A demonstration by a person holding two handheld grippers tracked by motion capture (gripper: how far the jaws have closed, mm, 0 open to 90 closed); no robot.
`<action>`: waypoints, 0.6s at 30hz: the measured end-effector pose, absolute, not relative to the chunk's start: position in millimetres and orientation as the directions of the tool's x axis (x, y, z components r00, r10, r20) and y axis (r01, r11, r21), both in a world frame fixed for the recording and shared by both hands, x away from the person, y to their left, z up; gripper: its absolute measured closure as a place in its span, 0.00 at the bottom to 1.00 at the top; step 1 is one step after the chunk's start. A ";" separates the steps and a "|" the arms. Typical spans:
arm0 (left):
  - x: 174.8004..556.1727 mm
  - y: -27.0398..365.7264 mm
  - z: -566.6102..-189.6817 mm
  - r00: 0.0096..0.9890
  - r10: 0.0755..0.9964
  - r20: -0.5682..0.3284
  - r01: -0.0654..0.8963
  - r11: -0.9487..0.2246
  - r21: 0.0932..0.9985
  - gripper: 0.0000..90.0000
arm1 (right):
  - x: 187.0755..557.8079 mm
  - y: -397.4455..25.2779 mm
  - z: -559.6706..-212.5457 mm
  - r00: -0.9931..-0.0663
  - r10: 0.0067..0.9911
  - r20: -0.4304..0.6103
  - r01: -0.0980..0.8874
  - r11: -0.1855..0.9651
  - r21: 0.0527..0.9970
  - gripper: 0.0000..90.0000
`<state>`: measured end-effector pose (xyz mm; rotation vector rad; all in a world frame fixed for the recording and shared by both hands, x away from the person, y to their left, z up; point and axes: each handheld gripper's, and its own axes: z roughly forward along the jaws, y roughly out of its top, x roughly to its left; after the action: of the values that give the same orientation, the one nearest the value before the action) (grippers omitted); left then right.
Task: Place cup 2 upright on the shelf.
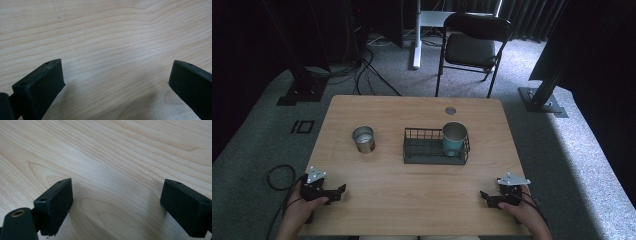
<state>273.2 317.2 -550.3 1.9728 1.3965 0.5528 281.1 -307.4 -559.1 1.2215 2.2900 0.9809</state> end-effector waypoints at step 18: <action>290.8 304.4 -536.0 0.388 0.921 -0.037 0.621 -0.231 0.749 0.01 | 281.1 -307.3 -559.1 -0.559 0.829 0.004 0.575 0.384 0.723 0.12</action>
<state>290.8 304.4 -536.0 1.9543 1.3216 0.5520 281.1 -307.3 -559.1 1.2202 2.2895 0.9813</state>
